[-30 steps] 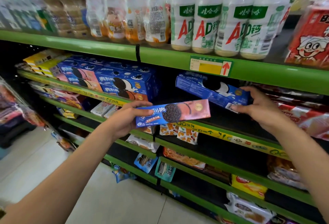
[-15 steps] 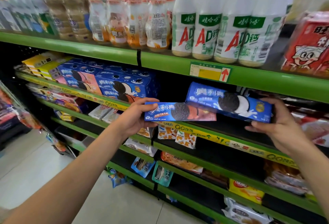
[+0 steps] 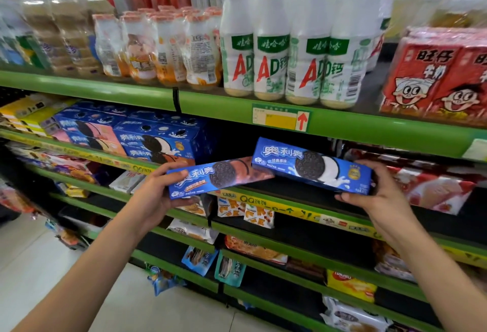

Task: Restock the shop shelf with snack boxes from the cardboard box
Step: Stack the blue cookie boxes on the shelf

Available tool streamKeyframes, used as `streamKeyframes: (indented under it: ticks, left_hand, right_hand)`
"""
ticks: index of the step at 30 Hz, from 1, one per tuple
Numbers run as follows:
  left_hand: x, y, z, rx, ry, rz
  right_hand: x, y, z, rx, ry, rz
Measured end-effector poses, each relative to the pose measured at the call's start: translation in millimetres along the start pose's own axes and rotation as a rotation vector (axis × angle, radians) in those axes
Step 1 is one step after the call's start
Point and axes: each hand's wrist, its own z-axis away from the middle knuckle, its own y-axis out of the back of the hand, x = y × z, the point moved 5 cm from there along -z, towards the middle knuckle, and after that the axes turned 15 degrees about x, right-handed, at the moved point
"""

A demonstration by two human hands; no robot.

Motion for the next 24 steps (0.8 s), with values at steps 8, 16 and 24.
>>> streamKeyframes:
  ticks: [8, 16, 24]
  left_hand:
    - [6.4, 9.8, -0.7, -0.017, 0.01, -0.004]
    - [-5.1, 2.8, -19.9, -0.174, 0.082, 0.001]
    - [-22.5, -33.2, -28.5, -0.235, 0.159, 0.005]
  right_hand:
    - [-1.6, -19.9, -2.3, 0.111, 0.059, -0.085]
    - [23.6, -46.4, -17.6, 0.087, 0.049, 0.134]
    - [11.5, -47.6, -20.2, -0.175, 0.048, 0.481]
